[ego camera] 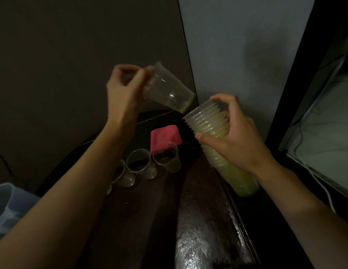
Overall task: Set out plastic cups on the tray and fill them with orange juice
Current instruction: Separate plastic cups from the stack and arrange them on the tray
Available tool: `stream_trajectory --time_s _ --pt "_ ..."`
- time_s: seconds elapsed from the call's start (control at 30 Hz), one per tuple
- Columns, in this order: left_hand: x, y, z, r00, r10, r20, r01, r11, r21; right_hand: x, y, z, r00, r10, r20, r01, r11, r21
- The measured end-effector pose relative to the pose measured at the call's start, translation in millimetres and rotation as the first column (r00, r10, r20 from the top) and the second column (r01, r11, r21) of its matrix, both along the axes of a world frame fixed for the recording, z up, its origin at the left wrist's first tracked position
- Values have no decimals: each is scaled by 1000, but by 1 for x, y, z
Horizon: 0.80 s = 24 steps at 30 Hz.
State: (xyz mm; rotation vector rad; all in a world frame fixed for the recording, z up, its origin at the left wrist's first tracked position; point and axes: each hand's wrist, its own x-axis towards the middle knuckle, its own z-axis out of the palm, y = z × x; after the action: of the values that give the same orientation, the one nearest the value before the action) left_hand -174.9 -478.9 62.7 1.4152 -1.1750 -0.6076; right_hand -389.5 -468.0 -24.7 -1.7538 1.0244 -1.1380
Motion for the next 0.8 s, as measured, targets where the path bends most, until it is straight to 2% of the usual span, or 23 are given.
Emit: stream_trajectory --time_s 0.1,0.27,0.37,0.47,0.6,0.7,0.8 --pt "6 0 -7 989 95 113 -94 995 -10 -11 -8 -1 987 -145 75 141 989 53" --pt "-8 8 -42 943 -17 334 -22 993 113 -23 -13 0 927 -311 208 287 948 138" --pt "-15 11 -62 867 -129 481 46 982 181 -24 -13 1 917 -333 219 310 941 133" --pt "-19 12 -79 730 -269 629 125 957 263 -22 -11 2 925 -320 204 297 945 138" --pt "-17 11 -100 574 -330 750 142 942 306 -20 -10 3 928 -321 192 298 944 139" --pt "-16 11 -109 512 -350 784 161 936 313 -19 -10 3 929 -315 192 289 945 153" --pt "-16 11 -111 519 -353 779 175 935 307 -18 -10 3 933 -311 179 285 945 157"
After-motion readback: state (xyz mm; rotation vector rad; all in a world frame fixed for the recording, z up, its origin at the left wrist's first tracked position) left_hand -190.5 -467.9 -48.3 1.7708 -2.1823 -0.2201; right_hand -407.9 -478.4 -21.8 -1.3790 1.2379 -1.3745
